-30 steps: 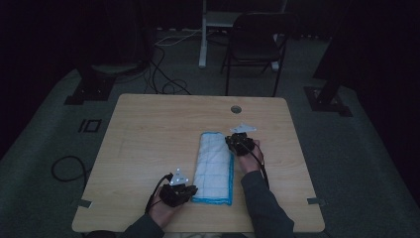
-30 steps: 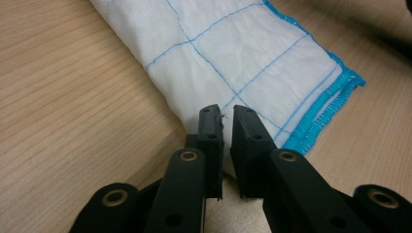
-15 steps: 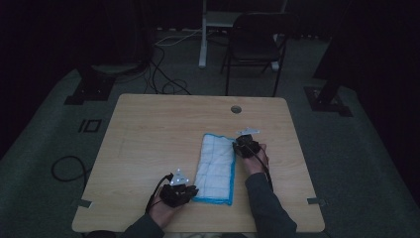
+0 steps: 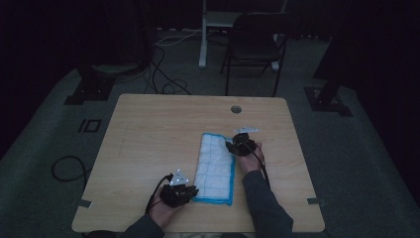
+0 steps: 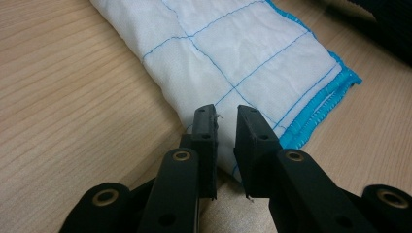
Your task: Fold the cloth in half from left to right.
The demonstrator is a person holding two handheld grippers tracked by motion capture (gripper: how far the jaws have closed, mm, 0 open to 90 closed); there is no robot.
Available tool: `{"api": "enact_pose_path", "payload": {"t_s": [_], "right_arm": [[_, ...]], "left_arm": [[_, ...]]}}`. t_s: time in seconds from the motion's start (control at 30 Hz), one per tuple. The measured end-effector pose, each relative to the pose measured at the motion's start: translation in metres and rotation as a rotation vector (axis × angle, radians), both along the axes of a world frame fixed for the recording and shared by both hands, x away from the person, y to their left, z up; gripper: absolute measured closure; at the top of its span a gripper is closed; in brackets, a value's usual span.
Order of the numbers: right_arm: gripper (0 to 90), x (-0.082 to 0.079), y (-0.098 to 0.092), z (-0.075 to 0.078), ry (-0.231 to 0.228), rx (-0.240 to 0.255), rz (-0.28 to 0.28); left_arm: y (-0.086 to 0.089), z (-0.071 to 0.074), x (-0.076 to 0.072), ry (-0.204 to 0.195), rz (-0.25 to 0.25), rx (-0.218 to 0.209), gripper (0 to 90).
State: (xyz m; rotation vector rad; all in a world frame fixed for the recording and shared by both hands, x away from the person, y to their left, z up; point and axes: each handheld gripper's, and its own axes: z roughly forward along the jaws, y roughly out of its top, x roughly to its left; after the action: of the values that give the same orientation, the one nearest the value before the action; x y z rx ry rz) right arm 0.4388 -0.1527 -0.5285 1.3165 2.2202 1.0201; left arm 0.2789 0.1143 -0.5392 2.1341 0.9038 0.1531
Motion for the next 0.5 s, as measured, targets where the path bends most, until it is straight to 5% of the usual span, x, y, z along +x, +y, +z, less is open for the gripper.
{"api": "enact_pose_path", "payload": {"t_s": [0.33,0.5], "right_arm": [[61.5,-0.002,0.013,-0.005,0.017,-0.012,0.086],[79.5,-0.003,0.016,-0.004,0.016,-0.015,0.128]], "left_arm": [[0.0,-0.001,0.001,0.001,-0.003,-0.003,78.9],[0.0,-0.001,0.001,0.001,-0.003,-0.004,78.8]]}}
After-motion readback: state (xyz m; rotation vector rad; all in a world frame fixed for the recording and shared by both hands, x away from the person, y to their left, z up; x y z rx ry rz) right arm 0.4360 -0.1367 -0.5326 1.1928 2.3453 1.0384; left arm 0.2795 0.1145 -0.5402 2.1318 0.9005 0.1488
